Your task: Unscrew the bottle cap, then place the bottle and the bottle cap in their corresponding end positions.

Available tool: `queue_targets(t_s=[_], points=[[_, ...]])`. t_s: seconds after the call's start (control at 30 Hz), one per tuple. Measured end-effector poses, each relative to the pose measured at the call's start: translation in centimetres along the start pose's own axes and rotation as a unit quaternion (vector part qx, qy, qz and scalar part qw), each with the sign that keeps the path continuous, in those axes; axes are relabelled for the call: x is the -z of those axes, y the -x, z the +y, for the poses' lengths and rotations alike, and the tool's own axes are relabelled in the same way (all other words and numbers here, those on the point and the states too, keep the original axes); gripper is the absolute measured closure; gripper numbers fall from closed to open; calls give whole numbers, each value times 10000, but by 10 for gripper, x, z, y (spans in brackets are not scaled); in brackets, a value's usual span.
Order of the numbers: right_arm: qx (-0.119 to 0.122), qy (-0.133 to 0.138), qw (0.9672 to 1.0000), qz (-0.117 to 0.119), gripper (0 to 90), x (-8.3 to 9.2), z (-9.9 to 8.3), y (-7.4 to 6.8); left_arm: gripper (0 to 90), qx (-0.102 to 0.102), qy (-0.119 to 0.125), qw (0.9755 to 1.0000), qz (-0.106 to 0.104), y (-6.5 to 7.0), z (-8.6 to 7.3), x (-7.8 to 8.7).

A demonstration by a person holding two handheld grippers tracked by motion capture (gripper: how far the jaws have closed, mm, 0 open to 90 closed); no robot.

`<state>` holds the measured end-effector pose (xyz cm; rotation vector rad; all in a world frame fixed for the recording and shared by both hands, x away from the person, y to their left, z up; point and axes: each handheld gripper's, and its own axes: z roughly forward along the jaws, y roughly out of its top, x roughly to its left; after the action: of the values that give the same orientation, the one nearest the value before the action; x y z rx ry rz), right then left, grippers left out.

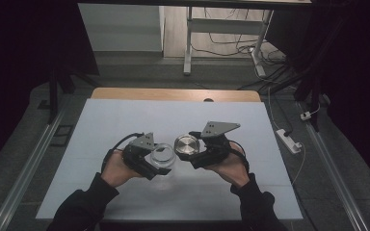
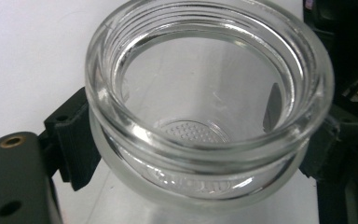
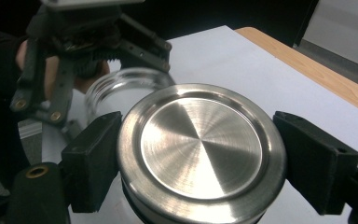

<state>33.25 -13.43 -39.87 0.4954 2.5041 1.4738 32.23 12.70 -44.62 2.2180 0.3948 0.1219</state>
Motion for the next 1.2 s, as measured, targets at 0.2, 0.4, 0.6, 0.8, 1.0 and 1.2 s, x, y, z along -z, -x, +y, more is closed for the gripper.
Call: queue_targets(t_s=[0.2, 0.4, 0.6, 0.8, 1.0, 1.2], points=[[-2, 10, 10000, 18, 184, 4, -2, -4, 150, 58, 31, 9999, 109, -5, -1, 2], [4, -24, 10000, 60, 183, 6, -5, -9, 150, 121, 48, 9997, 183, -10, -1, 3], [-6, -51, 10000, 82, 183, 6, -9, -12, 150, 164, 81, 9994, 293, -15, 0, 4], [-5, -47, 9999, 141, 184, 6, -11, -18, 149, 228, 137, 9989, 380, -20, 0, 4], [42, -31, 9997, 229, 183, 3, -14, -25, 150, 223, 196, 9986, 448, -24, 6, 3], [84, -37, 9994, 319, 183, -2, -22, -32, 149, 196, 219, 9984, 489, -29, 11, -1]])
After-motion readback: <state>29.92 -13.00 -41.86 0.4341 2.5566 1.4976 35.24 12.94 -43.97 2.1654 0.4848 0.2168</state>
